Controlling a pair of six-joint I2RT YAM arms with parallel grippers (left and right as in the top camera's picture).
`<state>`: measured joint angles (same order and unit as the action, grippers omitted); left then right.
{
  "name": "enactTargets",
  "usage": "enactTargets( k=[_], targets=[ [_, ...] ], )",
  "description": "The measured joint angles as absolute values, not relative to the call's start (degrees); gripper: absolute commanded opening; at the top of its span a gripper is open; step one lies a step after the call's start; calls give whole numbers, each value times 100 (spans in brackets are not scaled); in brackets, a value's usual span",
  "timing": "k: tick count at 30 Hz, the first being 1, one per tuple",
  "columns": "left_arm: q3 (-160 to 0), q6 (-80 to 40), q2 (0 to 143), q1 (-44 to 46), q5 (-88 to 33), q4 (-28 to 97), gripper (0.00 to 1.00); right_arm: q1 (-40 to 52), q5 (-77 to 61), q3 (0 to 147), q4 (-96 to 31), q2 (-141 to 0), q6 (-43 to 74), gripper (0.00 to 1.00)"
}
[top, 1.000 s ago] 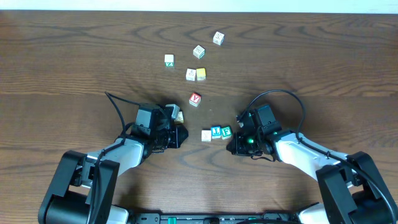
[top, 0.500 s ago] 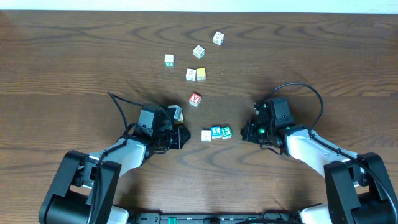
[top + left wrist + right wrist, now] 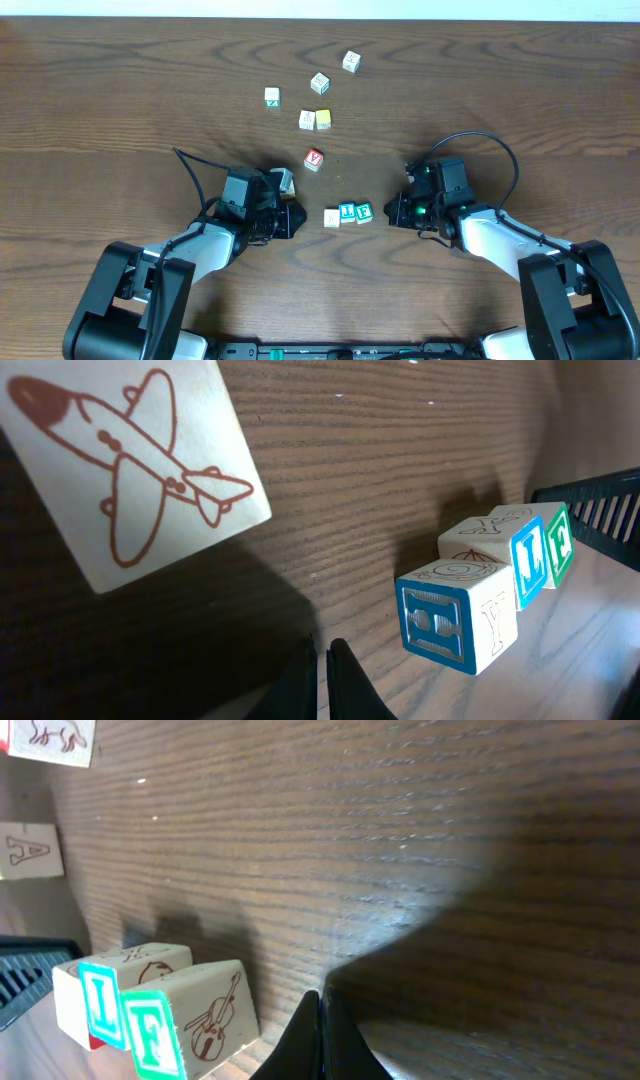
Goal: Lift 3 blocks
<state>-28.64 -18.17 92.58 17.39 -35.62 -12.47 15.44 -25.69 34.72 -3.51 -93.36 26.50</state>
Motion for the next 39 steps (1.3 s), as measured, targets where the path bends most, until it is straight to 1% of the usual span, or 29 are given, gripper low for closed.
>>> enactTargets(
  k=[14, 39],
  targets=[
    [-2864, -1817, 9258, 1739, -3562, -1264, 7, 1970, -2683, 3444, -351, -9338, 2648, 1],
    [-2864, -1820, 9258, 1739, -3562, -1264, 7, 1986, -2851, 3430, -322, -9367, 2646, 1]
  ],
)
